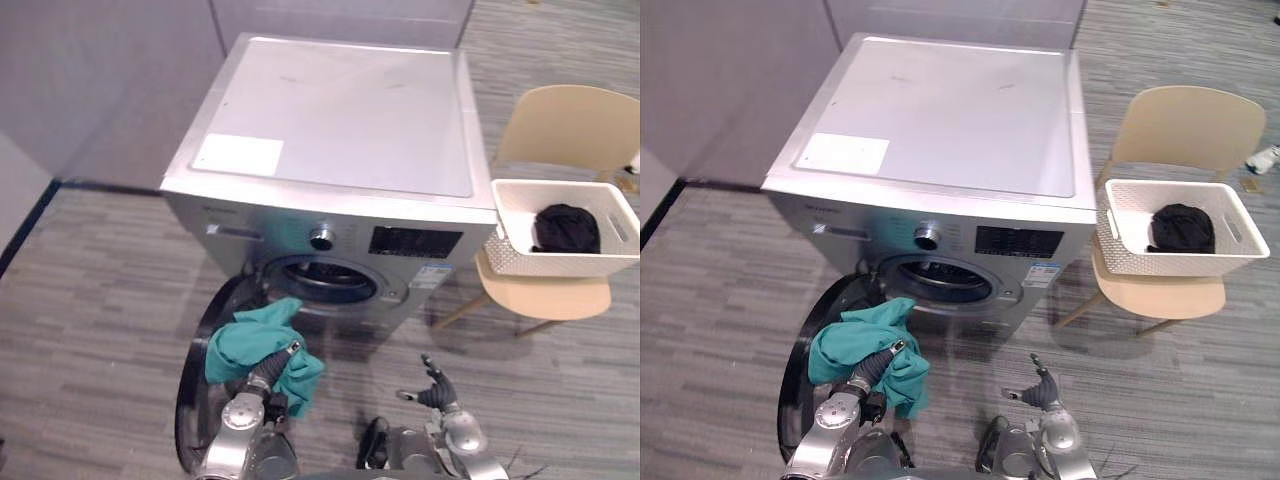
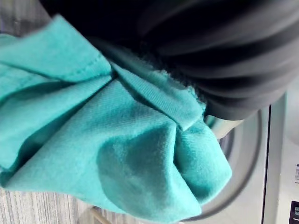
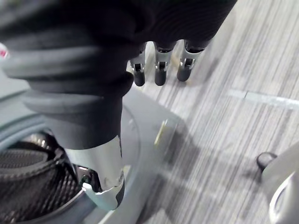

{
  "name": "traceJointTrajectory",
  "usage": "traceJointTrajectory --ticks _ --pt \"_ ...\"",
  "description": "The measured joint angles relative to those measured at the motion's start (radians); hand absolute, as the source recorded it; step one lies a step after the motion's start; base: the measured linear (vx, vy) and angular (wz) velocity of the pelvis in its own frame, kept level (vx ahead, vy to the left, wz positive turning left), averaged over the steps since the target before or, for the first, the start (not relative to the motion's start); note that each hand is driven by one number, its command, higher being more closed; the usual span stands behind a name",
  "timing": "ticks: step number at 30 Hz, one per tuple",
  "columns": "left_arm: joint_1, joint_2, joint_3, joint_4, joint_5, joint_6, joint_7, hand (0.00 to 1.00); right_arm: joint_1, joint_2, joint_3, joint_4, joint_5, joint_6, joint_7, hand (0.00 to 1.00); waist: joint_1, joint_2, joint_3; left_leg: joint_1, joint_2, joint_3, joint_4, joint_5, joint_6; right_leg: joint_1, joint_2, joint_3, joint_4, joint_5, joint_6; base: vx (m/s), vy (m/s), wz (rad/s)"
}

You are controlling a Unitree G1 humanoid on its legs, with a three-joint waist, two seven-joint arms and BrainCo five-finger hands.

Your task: Pick up the laundry basket with both hands and put the clothes into the washing machine.

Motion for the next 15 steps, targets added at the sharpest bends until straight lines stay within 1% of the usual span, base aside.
traceJointTrajectory --ticks 1,2,3,4,5,7,9,11,12,13,14,15 --pt "-0.012 0.003 0.000 -0.003 -0.002 -0.001 0.000 1.00 -0.002 -0.001 -0.014 0.010 0.013 0.000 -0.005 0.00 -0.005 -0.008 0.005 -0.013 -0.029 -0.031 -0.066 -0.017 -0.013 -0.007 -0.005 0.003 -0.003 0.003 0.005 0.10 0.072 -0.25" --pt "-0.021 0.004 0.005 -0.003 -0.005 -0.008 0.004 1.00 -0.014 -0.002 -0.030 0.050 0.014 0.000 -0.005 0.00 0.011 -0.004 0.015 -0.011 -0.078 -0.094 -0.170 -0.019 -0.021 -0.012 -0.011 0.029 0.001 0.010 0.016 0.10 0.135 -0.35" --pt "-0.016 0.004 0.004 -0.001 -0.005 -0.007 0.007 1.00 -0.022 -0.004 -0.035 0.074 0.014 0.000 -0.007 0.00 0.022 -0.002 0.019 0.003 -0.098 -0.123 -0.257 -0.002 -0.035 -0.016 -0.009 0.046 0.014 0.012 0.026 0.09 0.176 -0.60" --pt "-0.008 0.005 0.002 -0.001 -0.005 -0.007 0.008 1.00 -0.031 -0.013 -0.041 0.087 0.014 0.000 -0.007 0.00 0.025 0.008 0.020 0.024 -0.099 -0.128 -0.334 0.020 -0.018 -0.023 0.000 0.067 0.030 0.008 0.043 0.07 0.187 -0.52" --pt "-0.003 0.010 -0.003 0.007 -0.005 -0.004 0.007 1.00 -0.040 0.002 -0.041 0.092 0.014 -0.001 -0.007 0.00 0.026 -0.016 0.029 0.035 -0.120 -0.106 -0.329 0.022 -0.009 -0.041 -0.015 0.096 0.049 0.002 0.056 0.05 0.141 -0.37" --pt "-0.010 0.015 -0.006 0.006 -0.005 -0.002 0.006 1.00 -0.042 0.007 -0.041 0.079 0.022 -0.005 -0.006 0.00 0.025 -0.027 0.036 0.016 -0.140 -0.091 -0.310 0.022 -0.009 -0.072 -0.041 0.121 0.075 0.001 0.059 0.02 0.157 -0.16" --pt "-0.050 0.034 -0.016 0.003 -0.006 -0.003 0.010 1.00 -0.086 0.003 -0.041 0.077 0.049 -0.003 -0.012 0.00 0.025 -0.028 0.092 -0.032 -0.153 -0.067 -0.229 0.021 -0.008 -0.129 -0.071 0.156 0.142 0.000 0.061 -0.07 0.152 -0.23" --pt "-0.095 0.047 -0.019 0.002 -0.006 -0.007 0.026 1.00 -0.124 0.003 -0.039 0.064 0.058 -0.002 -0.028 0.00 0.025 -0.028 0.127 -0.085 -0.149 -0.050 -0.165 0.020 -0.006 -0.188 -0.082 0.182 0.196 -0.001 0.063 -0.13 0.099 -0.31" --pt "-0.150 0.054 -0.017 0.000 -0.006 -0.013 0.045 1.00 -0.158 0.002 -0.039 0.035 0.065 -0.001 -0.039 0.00 0.023 -0.027 0.164 -0.135 -0.139 -0.044 -0.100 0.003 0.015 -0.242 -0.085 0.201 0.249 -0.011 0.078 -0.18 0.081 -0.33" --pt "-0.176 0.055 -0.016 -0.001 -0.006 -0.024 0.057 1.00 -0.168 0.002 -0.038 0.014 0.072 -0.001 -0.045 0.00 0.023 -0.027 0.175 -0.168 -0.127 -0.038 -0.065 -0.012 0.014 -0.277 -0.083 0.208 0.280 -0.017 0.087 -0.21 0.054 -0.40" --pt "-0.228 0.055 -0.016 -0.003 -0.006 -0.041 0.077 1.00 -0.186 0.000 -0.039 -0.032 0.083 -0.001 -0.052 0.00 0.022 -0.026 0.195 -0.230 -0.104 -0.034 0.003 -0.056 0.025 -0.351 -0.080 0.220 0.355 -0.043 0.089 -0.14 0.025 -0.27" --pt "-0.252 0.054 -0.016 -0.004 -0.007 -0.049 0.086 1.00 -0.189 -0.001 -0.038 -0.050 0.087 -0.001 -0.056 0.00 0.020 -0.026 0.201 -0.251 -0.095 -0.031 0.023 -0.077 0.030 -0.378 -0.079 0.225 0.382 -0.055 0.093 -0.19 0.024 -0.23"
